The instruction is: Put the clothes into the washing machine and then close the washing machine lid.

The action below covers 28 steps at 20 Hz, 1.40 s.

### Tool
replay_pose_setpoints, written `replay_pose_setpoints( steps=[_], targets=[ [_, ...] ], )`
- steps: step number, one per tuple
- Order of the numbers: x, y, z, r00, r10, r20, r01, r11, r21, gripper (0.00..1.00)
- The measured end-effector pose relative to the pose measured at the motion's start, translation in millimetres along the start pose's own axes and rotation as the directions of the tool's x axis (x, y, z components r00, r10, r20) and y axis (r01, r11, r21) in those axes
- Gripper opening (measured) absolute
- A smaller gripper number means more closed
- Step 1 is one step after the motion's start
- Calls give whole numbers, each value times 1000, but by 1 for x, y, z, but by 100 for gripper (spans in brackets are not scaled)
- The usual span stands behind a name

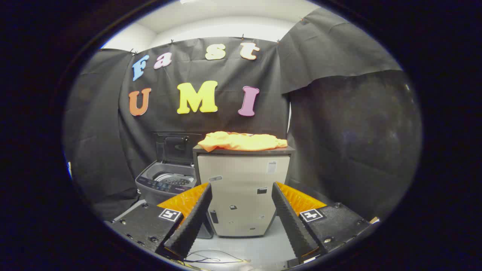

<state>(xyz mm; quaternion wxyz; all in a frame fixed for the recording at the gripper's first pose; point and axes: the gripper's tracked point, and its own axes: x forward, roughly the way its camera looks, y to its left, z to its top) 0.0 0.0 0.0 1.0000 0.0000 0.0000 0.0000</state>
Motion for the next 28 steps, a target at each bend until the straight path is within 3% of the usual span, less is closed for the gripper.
replay_pose_setpoints(
  steps=[14, 28],
  targets=[
    [-1, -6, -4, 999, -47, -21, 47, 999, 25, 99],
    [43, 9, 84, 998, -60, -5, 61, 997, 49, 100]
  ],
)
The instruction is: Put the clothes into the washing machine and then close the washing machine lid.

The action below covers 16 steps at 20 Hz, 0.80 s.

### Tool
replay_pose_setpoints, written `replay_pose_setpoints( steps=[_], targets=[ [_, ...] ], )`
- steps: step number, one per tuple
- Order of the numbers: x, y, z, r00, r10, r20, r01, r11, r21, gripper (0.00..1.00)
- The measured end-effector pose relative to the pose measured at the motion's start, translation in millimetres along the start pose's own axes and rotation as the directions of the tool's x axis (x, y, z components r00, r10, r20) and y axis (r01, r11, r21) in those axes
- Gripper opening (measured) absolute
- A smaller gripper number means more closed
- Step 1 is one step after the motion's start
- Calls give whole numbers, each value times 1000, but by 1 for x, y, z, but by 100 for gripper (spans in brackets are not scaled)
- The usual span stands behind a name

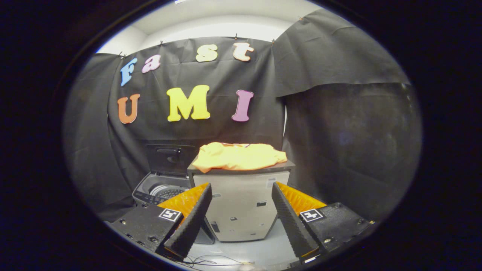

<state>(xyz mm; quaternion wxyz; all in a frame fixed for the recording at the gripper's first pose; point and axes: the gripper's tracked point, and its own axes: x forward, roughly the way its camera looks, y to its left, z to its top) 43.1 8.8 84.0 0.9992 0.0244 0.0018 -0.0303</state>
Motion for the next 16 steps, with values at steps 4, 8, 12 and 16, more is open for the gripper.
replay_pose_setpoints(
  steps=[4, 8, 12, 16],
  targets=[
    [28, -1, 21, 1000, -2, -8, 2, 1000, -16, 99],
    [60, -1, 47, 1000, 8, -9, -9, 1000, -20, 100],
    [105, 9, 68, 999, 40, -25, -40, 999, -1, 100],
    [155, 13, 91, 997, 71, -38, -72, 997, -26, 100]
  ],
)
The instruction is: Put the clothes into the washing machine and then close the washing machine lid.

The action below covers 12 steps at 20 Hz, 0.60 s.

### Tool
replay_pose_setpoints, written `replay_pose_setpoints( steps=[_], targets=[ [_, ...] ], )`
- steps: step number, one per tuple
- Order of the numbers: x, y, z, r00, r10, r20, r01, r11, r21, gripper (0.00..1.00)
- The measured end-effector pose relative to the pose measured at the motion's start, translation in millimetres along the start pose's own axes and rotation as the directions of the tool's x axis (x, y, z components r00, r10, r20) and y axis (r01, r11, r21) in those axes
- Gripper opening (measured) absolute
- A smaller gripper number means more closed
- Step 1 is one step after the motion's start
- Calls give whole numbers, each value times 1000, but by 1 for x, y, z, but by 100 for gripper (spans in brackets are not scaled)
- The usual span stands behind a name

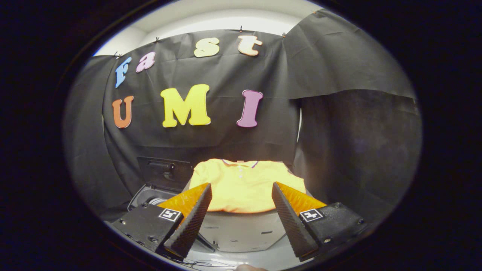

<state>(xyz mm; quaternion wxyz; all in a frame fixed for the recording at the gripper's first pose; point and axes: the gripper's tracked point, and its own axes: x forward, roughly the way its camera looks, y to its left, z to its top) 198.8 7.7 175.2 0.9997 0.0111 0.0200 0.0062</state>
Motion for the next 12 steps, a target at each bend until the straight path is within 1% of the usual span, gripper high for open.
replay_pose_setpoints(
  steps=[6, 8, 12],
  targets=[
    [71, 1, 26, 999, 33, -30, -34, 999, -36, 99],
    [93, -1, 30, 998, 27, -48, -30, 998, -53, 99],
    [138, 2, 29, 994, 43, -103, -49, 997, -56, 99]
  ],
)
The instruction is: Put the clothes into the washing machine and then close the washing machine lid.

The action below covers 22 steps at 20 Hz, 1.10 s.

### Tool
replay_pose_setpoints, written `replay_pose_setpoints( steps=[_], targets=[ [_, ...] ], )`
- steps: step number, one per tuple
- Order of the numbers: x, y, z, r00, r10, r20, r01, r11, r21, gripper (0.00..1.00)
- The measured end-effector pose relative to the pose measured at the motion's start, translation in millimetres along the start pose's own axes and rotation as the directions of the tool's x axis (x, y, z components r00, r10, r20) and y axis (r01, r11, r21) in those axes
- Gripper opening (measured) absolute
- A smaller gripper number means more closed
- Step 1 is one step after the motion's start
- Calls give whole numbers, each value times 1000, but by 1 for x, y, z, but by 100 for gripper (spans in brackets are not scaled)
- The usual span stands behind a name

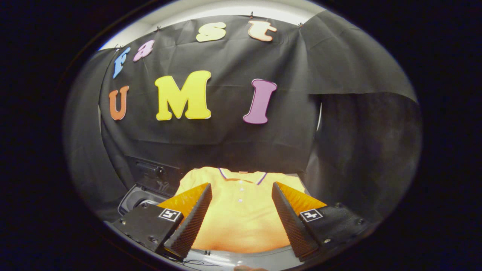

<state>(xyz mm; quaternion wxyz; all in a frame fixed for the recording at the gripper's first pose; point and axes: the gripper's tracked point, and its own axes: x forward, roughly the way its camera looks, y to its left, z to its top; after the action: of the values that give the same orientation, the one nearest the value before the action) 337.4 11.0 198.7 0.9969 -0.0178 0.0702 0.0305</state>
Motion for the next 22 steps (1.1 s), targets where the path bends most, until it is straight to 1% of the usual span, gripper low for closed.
replay_pose_setpoints(
  steps=[6, 10, 13, 17, 18, 19, 20, 21, 22],
  targets=[
    [64, -4, -12, 992, 7, -128, -1, 999, 40, 99],
    [95, -5, -33, 968, 16, -249, 0, 998, 64, 100],
    [110, -1, -52, 941, 36, -335, -8, 996, 85, 99],
    [117, -1, -76, 890, 39, -454, 14, 993, 114, 100],
    [118, -1, -73, 892, 32, -451, 18, 994, 105, 99],
    [115, -1, -81, 868, 14, -497, 24, 997, 70, 99],
    [115, -2, -80, 859, 5, -512, 10, 1000, 26, 92],
    [115, -1, -81, 843, 0, -538, -6, 1000, -8, 90],
    [114, -2, -79, 838, -10, -546, -3, 1000, -23, 90]
  ],
)
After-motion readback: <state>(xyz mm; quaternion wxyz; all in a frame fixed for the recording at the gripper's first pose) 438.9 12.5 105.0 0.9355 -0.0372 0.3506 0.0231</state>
